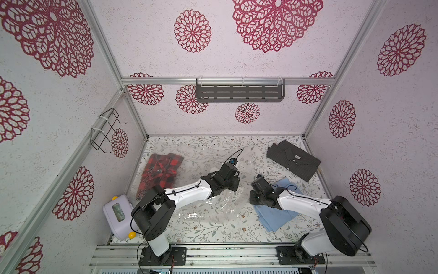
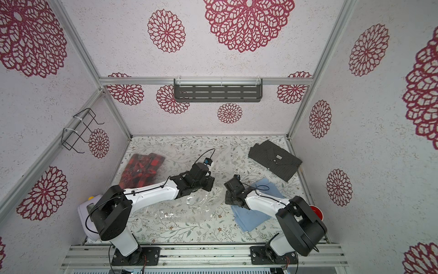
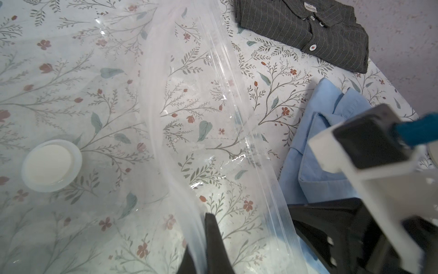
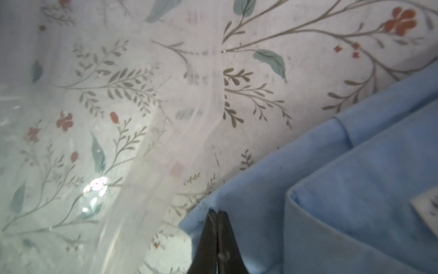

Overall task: Place the folded shirt into the vacuum bag
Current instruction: Adjust the shirt at the center of the board.

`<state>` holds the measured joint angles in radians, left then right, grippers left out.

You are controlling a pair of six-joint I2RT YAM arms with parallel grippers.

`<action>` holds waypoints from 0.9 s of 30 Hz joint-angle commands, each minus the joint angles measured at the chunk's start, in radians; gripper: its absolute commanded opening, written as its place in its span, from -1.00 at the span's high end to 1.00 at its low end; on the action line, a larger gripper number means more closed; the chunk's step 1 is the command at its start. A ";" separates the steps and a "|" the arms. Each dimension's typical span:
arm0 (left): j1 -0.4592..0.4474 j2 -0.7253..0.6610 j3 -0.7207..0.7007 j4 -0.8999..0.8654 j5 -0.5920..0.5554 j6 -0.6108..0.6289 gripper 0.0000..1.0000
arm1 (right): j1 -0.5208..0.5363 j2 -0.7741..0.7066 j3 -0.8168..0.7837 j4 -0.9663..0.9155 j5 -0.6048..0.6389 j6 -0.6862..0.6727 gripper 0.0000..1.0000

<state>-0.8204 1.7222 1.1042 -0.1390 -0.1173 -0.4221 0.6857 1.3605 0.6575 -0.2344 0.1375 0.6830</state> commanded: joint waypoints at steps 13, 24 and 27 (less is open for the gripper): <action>0.008 0.033 0.020 0.013 0.032 0.007 1.00 | -0.341 -0.121 0.083 -0.052 0.075 -0.075 -0.79; 0.006 0.051 0.039 -0.007 0.033 0.010 1.00 | -0.453 0.134 0.166 -0.047 0.045 0.082 -0.97; 0.007 0.049 0.037 -0.008 0.034 0.011 1.00 | -0.453 0.209 0.191 -0.057 0.024 0.108 -0.91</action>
<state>-0.8200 1.7622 1.1221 -0.1444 -0.0875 -0.4194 0.2340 1.5288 0.8116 -0.2718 0.1783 0.7280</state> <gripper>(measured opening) 0.041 0.964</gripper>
